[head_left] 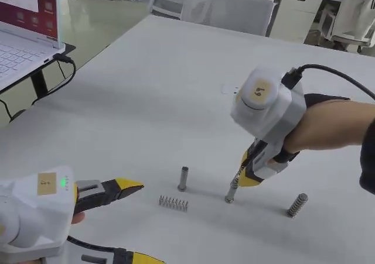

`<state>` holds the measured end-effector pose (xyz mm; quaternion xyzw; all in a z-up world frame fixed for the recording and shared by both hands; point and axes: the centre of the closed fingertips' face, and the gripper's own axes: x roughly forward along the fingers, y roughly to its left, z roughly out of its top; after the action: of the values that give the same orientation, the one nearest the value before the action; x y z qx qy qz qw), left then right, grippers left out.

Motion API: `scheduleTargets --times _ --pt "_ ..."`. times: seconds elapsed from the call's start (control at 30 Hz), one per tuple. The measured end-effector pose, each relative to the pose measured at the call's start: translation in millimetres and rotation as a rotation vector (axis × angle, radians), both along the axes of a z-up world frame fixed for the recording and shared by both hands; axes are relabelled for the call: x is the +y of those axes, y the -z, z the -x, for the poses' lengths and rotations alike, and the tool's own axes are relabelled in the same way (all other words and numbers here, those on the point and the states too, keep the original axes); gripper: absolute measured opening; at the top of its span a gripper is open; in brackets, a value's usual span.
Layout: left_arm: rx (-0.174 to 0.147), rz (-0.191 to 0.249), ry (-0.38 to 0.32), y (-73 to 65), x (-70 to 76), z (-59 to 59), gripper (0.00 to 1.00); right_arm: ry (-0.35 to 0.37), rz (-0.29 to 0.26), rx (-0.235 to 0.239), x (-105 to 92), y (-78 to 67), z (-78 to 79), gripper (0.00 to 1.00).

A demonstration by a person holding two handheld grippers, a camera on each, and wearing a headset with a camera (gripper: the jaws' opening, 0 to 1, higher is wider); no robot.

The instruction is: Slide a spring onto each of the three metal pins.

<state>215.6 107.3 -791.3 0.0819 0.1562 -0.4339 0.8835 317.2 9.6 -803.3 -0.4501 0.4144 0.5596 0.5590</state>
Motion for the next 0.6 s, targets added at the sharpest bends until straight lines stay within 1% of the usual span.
scheduleTargets --times 0.03,0.1,0.27,0.6 --pt "0.0 0.0 0.0 -0.4 -0.3 0.2 0.69 -0.001 -0.002 -0.001 0.4 0.5 -0.7 0.09" --pt "-0.001 -0.001 -0.001 -0.6 0.0 0.0 0.69 -0.001 0.006 0.003 0.2 4.7 -0.9 0.09" --pt "-0.001 -0.002 0.001 -0.4 0.6 0.1 0.69 -0.012 0.033 -0.003 0.3 15.5 -1.1 0.09" --pt "-0.003 -0.003 -0.001 -1.9 -0.7 0.6 0.69 -0.011 0.043 0.002 1.7 27.2 -1.4 0.09"
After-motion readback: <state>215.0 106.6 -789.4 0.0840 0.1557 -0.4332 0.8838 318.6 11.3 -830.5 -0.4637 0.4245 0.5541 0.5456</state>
